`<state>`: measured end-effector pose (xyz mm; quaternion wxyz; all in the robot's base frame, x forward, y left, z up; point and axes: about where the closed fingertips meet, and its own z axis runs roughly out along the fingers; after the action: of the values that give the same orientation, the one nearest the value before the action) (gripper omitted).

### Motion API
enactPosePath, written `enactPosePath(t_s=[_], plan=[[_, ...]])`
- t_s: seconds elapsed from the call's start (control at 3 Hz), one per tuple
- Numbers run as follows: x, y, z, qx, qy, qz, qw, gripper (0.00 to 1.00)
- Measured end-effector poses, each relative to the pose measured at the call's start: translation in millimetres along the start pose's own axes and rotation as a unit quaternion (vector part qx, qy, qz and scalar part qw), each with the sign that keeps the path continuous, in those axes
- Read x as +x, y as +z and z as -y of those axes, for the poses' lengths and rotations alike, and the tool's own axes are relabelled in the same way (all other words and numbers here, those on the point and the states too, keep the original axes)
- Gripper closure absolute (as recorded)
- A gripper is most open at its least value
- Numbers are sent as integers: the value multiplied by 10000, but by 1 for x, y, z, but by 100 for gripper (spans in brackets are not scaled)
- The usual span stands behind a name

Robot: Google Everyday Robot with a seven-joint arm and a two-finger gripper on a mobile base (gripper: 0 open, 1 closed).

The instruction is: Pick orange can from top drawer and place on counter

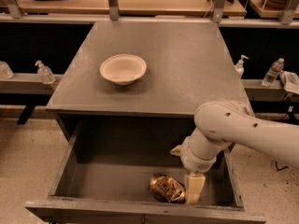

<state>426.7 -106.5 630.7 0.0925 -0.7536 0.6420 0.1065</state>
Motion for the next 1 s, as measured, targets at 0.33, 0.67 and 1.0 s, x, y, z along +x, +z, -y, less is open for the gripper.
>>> enactPosePath(t_s=[0.33,0.67,1.0], plan=[[-4,0,1,9,-57,29,10000,18],[-9,1,2,-16,-101,43,9999,23],[-17,7,1,-107,-208,136,9996,24]])
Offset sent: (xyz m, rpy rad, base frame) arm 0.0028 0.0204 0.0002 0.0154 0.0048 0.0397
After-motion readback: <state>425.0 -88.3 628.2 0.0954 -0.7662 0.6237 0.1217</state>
